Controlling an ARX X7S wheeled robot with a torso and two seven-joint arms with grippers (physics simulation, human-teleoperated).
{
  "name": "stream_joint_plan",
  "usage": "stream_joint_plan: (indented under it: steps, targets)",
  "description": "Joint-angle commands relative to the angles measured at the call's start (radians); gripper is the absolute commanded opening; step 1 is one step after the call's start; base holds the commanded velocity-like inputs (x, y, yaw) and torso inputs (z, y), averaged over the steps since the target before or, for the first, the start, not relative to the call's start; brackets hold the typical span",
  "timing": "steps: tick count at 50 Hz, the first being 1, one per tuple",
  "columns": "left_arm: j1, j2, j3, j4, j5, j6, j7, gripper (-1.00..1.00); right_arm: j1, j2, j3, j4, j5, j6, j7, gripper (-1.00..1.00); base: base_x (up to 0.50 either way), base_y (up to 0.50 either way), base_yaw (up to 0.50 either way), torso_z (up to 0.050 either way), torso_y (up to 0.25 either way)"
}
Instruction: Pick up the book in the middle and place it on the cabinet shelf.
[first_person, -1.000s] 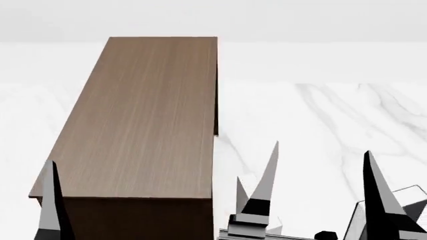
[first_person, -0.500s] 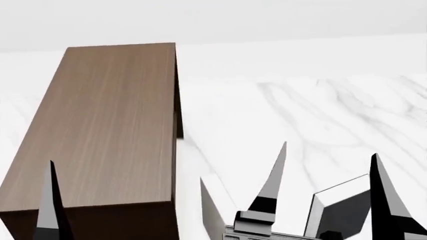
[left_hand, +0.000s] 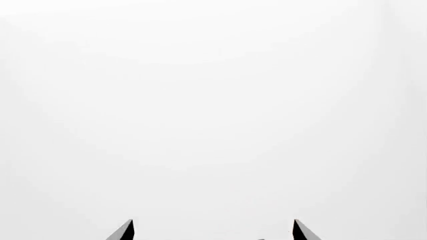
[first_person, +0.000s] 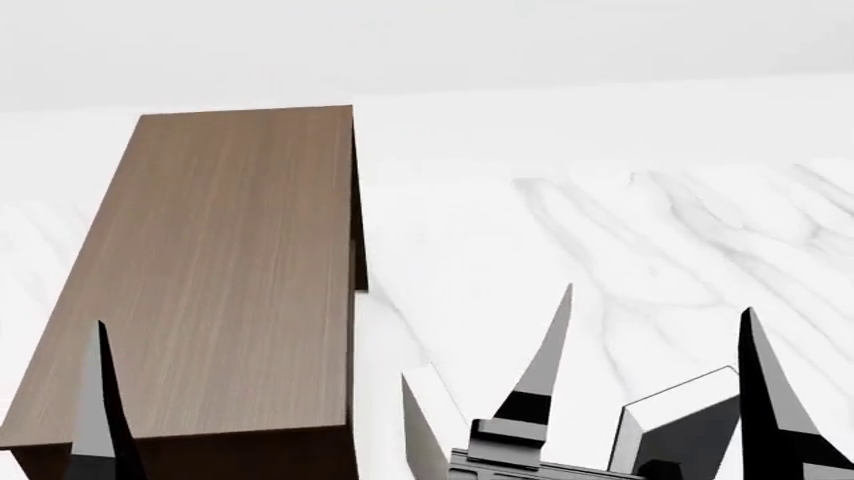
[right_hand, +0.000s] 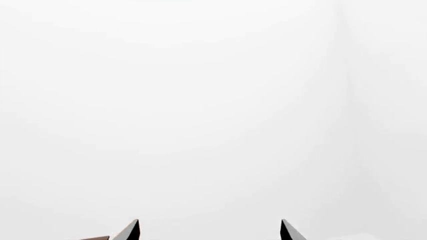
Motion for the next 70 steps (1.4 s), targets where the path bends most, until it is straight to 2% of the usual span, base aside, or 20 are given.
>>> stream_joint_plan:
  steps: [1, 10, 33, 41, 45, 49, 51, 53, 58, 70]
  targets:
    - [-0.002, -0.005, 0.005, 0.003, 0.006, -0.007, -0.004, 1.0, 0.003, 0.01, -0.007, 0.005, 0.007, -0.004, 0.012, 1.0, 0.0, 0.0, 0.0, 0.05, 0.0]
    - [-0.013, -0.026, 0.057, 0.012, 0.094, -0.039, -0.004, 1.0, 0.006, 0.016, -0.016, 0.01, 0.011, -0.007, 0.02, 1.0, 0.0, 0.0, 0.0, 0.048, -0.089]
    - [-0.008, -0.011, 0.044, 0.026, 0.078, -0.034, 0.006, 1.0, 0.007, 0.033, -0.026, 0.017, 0.024, -0.015, 0.037, 1.0, 0.0, 0.0, 0.0, 0.04, -0.195]
    - [0.005, -0.011, 0.032, 0.028, 0.062, 0.008, 0.008, 1.0, 0.008, 0.038, -0.031, 0.019, 0.028, -0.017, 0.042, 1.0, 0.0, 0.0, 0.0, 0.021, -0.094]
    - [0.003, 0.034, 0.002, 0.037, 0.0, -0.06, 0.046, 1.0, 0.009, 0.041, -0.031, 0.012, 0.032, -0.012, 0.046, 1.0, 0.0, 0.0, 0.0, 0.0, 0.0]
    - [0.021, 0.124, -0.028, 0.039, 0.082, -0.08, 0.16, 1.0, 0.028, 0.042, -0.045, -0.016, 0.036, 0.023, 0.053, 1.0, 0.0, 0.0, 0.0, 0.0, 0.0]
    - [0.024, 0.144, -0.052, 0.034, 0.065, -0.089, 0.183, 1.0, 0.042, 0.045, -0.024, -0.039, 0.049, 0.041, 0.06, 1.0, 0.0, 0.0, 0.0, 0.0, 0.0]
    - [0.028, 0.155, -0.083, 0.026, 0.014, -0.089, 0.185, 1.0, 0.075, 0.048, 0.012, -0.071, 0.077, 0.088, 0.073, 1.0, 0.0, 0.0, 0.0, 0.0, 0.0]
    - [0.02, 0.149, -0.082, 0.024, 0.011, -0.113, 0.178, 1.0, 0.25, 0.053, 0.027, -0.084, 0.119, 0.215, 0.078, 1.0, 0.0, 0.0, 0.0, 0.0, 0.0]
    - [0.022, 0.133, -0.093, 0.015, -0.03, -0.104, 0.151, 1.0, 0.694, -0.024, 0.034, 0.138, 0.283, 0.446, 0.021, 1.0, 0.0, 0.0, 0.0, 0.0, 0.0]
